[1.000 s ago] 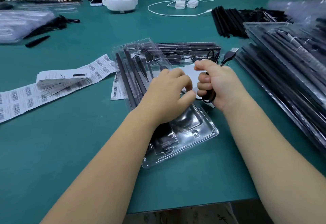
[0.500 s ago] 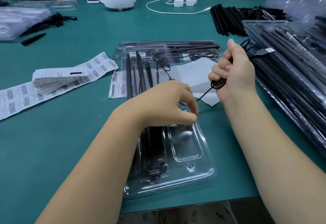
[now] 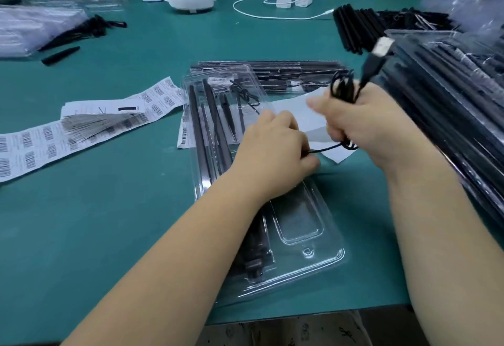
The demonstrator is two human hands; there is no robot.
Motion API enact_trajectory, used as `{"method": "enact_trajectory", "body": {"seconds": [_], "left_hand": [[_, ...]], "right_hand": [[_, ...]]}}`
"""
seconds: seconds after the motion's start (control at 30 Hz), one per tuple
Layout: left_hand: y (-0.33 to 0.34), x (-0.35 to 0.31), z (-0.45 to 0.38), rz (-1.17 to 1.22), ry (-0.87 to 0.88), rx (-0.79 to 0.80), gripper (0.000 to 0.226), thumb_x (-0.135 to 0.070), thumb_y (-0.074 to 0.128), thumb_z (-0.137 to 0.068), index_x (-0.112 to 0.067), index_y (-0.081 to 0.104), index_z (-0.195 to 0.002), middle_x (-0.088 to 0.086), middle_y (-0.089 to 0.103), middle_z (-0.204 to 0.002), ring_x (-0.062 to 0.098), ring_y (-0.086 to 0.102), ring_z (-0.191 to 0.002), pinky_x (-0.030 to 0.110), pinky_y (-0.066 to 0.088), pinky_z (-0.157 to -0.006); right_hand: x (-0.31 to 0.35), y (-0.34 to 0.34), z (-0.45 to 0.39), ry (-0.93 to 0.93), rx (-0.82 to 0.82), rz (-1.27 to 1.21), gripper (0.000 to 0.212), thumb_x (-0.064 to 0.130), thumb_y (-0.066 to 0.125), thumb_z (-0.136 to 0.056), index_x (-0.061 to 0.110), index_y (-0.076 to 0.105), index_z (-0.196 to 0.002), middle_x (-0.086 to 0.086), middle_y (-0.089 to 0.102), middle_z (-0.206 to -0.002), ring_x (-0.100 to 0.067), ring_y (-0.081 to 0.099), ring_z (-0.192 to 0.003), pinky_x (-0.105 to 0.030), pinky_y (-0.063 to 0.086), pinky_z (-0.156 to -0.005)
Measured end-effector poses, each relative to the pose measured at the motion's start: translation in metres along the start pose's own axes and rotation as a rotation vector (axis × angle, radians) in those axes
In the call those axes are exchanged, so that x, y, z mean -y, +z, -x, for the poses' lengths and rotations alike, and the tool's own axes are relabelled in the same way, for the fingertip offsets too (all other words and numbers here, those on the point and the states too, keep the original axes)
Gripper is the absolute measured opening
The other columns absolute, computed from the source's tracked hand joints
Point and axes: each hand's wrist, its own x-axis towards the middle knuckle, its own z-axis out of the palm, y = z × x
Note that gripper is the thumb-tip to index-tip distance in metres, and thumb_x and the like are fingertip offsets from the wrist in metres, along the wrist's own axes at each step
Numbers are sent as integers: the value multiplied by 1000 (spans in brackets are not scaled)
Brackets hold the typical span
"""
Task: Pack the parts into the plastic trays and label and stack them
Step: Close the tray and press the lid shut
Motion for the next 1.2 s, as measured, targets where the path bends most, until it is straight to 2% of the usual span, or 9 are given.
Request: {"method": "enact_trajectory", "body": {"seconds": [0.07, 0.2, 0.3, 0.37, 0.47, 0.57, 0.93, 1.07, 1.2], "left_hand": [[-1, 2, 0, 33, -24, -4, 26, -43, 56, -84, -24, 71, -94, -2, 48, -106, 16, 25, -92, 35, 33, -93], [-3, 3, 0, 117, -65, -4, 15, -40, 57, -84, -29, 67, -87, -4, 50, -110, 18, 32, -100, 33, 31, -96], [-9, 5, -2, 295, -117, 7, 38, -41, 62, -74, -27, 57, -110, -8, 51, -111, 18, 39, -107, 38, 36, -98], [-16, 8, -1, 563, -121, 88, 61, -43, 63, -65, -33, 48, -124, -15, 54, -106, 14, 46, -96, 37, 44, -91], [-18, 12, 0, 815, -117, 121, 46, -47, 65, -73, -38, 56, -117, -5, 64, -100, 15, 60, -87, 30, 50, -81], [-14, 12, -3, 692, -102, 7, 12, -38, 61, -88, -33, 69, -96, -4, 69, -85, 11, 61, -75, 26, 49, -73], [-10, 15, -6, 503, -47, 5, 15, -31, 59, -92, -25, 71, -86, -11, 67, -76, 1, 56, -71, 18, 44, -65], [-8, 15, -6, 533, -59, 1, 13, -32, 61, -91, -25, 69, -84, -12, 67, -76, 3, 58, -74, 20, 46, -68], [-8, 16, -5, 592, -78, -43, 11, -32, 60, -90, -31, 65, -81, -12, 66, -76, 3, 59, -73, 23, 47, -69]], "right_hand": [[-1, 2, 3, -63, 129, 343, 35, 27, 65, -86, 0, 49, -71, -7, 41, -56, -13, 37, -52, -25, 34, -49], [-3, -3, 5, 53, 206, 523, 4, 24, 61, -87, 23, 59, -83, 11, 52, -60, -6, 48, -58, -12, 33, -46], [-6, -1, 5, 165, 391, 743, 18, 19, 56, -89, 25, 48, -74, 7, 51, -70, -13, 49, -67, -11, 35, -52], [-7, 6, 5, 196, 469, 829, 3, 19, 52, -90, 21, 52, -93, 1, 57, -88, -19, 53, -82, -23, 40, -65], [-6, 8, 3, 207, 480, 906, 28, 17, 50, -90, 17, 48, -117, -1, 58, -104, -20, 51, -88, -29, 41, -71], [-4, 6, 6, 185, 484, 916, 34, 17, 54, -87, 19, 51, -121, 1, 59, -92, -18, 52, -81, -28, 36, -61], [-3, -1, 11, 209, 522, 625, 28, 13, 50, -82, 31, 59, -100, 9, 69, -61, -10, 66, -51, -16, 44, -42], [1, -3, 11, 264, 540, 575, 25, 29, 52, -72, 33, 61, -96, 6, 68, -61, -8, 61, -52, -19, 43, -51], [0, 0, 9, 186, 579, 720, 25, 25, 63, -76, 24, 61, -101, 3, 67, -87, -17, 62, -83, -37, 51, -78]]}}
